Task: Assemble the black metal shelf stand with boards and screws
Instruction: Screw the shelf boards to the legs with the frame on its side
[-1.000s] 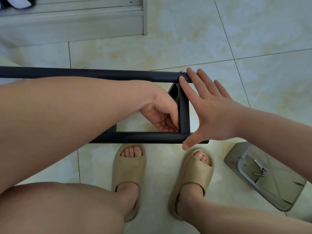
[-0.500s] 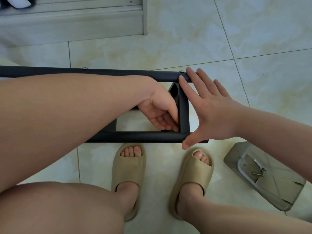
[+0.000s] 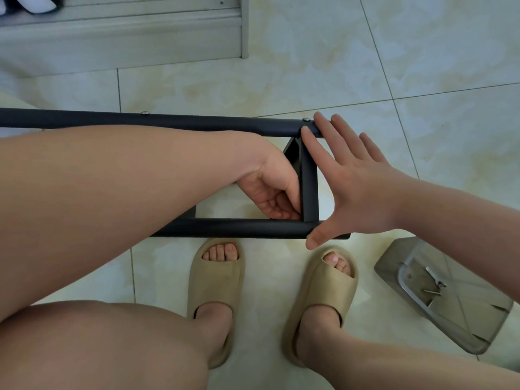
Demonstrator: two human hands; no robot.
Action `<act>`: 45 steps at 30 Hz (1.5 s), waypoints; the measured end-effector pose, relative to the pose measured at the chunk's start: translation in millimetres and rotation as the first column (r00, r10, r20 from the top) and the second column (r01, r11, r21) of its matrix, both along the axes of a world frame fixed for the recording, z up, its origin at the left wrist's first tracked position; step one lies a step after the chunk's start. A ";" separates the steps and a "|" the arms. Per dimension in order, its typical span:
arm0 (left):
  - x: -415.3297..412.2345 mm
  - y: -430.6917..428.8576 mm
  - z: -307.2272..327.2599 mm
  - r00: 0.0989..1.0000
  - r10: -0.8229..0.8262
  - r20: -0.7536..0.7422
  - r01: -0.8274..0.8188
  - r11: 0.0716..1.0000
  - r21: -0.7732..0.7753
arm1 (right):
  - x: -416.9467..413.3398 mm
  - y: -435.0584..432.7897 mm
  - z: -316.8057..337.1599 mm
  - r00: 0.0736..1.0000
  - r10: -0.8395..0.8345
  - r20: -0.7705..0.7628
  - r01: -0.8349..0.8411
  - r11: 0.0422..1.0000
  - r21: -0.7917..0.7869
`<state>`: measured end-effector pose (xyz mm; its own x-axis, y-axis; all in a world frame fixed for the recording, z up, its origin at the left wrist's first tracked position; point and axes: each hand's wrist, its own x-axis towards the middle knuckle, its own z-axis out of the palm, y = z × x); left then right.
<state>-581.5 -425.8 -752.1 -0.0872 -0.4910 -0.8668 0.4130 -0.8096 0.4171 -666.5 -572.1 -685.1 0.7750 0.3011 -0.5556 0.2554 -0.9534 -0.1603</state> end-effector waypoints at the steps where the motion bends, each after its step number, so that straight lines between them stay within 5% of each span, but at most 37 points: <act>1: 0.0 -0.1 0.4 1.000 0.006 -0.005 -0.006 1.000 0.000 | 0.1 -0.1 0.3 1.000 0.000 0.000 0.000 1.000 -0.002; 24: -11.9 10.4 -1.4 0.980 0.166 -0.109 -0.180 0.975 -0.132 | -0.8 0.0 0.6 1.000 -0.006 0.006 0.006 1.000 0.004; 31: -8.7 10.0 -0.3 0.996 0.060 -0.069 -0.065 0.996 -0.060 | -0.1 -0.2 -0.5 1.000 -0.004 0.003 0.004 1.000 0.008; 45: -8.5 5.6 1.5 0.992 0.115 -0.042 -0.118 0.990 -0.083 | -0.8 0.6 -0.2 1.000 -0.006 0.009 0.006 1.000 -0.009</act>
